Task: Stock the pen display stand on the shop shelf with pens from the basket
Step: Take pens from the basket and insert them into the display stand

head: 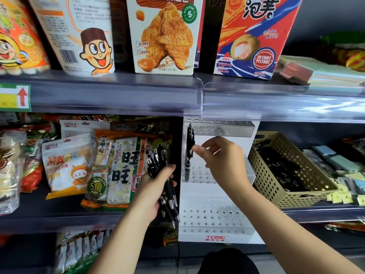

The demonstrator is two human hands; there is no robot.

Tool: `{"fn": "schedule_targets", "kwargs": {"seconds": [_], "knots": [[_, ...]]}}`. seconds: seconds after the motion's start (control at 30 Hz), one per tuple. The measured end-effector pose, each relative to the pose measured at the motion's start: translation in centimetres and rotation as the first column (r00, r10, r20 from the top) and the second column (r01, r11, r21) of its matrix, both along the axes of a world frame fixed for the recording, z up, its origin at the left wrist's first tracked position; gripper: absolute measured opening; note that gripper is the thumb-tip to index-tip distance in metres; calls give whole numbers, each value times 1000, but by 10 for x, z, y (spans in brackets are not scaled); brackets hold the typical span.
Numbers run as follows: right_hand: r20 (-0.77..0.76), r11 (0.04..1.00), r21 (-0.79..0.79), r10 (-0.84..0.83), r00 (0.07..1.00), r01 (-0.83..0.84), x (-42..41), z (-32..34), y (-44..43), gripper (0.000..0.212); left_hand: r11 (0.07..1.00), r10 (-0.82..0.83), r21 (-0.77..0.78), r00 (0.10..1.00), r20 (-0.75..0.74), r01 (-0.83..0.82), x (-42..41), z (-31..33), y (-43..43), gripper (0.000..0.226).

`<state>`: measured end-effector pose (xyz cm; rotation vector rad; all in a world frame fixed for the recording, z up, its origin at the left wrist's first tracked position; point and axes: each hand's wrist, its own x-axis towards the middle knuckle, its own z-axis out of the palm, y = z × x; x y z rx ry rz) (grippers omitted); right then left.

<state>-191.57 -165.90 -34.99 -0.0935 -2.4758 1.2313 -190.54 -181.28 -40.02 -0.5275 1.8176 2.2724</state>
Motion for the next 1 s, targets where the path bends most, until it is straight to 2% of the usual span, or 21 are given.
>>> {"fn": "schedule_targets", "kwargs": {"seconds": [0.1, 0.27, 0.33, 0.47, 0.6, 0.73, 0.83, 1.0], "knots": [[1, 997, -45, 55, 998, -55, 14, -1, 0, 24, 998, -3, 69, 1000, -24, 4, 6, 13, -4, 31], [241, 929, -223, 347, 906, -296, 26, 0, -15, 23, 991, -113, 58, 991, -65, 117, 17, 21, -1, 22], [310, 891, -338, 410, 858, -304, 27, 3, -18, 27, 988, -146, 44, 984, -107, 151, 19, 20, 0, 20], [338, 820, -520, 455, 824, -239, 27, 6, -18, 16, 978, -200, 26, 969, -146, 206, 26, 23, 1, 22], [327, 762, -618, 474, 818, -194, 30, 9, -13, 10, 977, -206, 41, 973, -103, 211, 31, 26, 2, 43], [233, 698, -695, 445, 865, -172, 32, 9, -8, 10, 975, -195, 83, 974, -115, 206, 30, 22, 3, 49], [127, 607, -788, 325, 937, -104, 28, 13, 2, 9, 986, -133, 94, 989, -68, 139, 28, 20, 2, 64], [10, 543, -839, 53, 999, -21, 11, 22, 28, 13, 994, -106, 24, 989, -106, 109, 20, 16, -3, 30]]}}
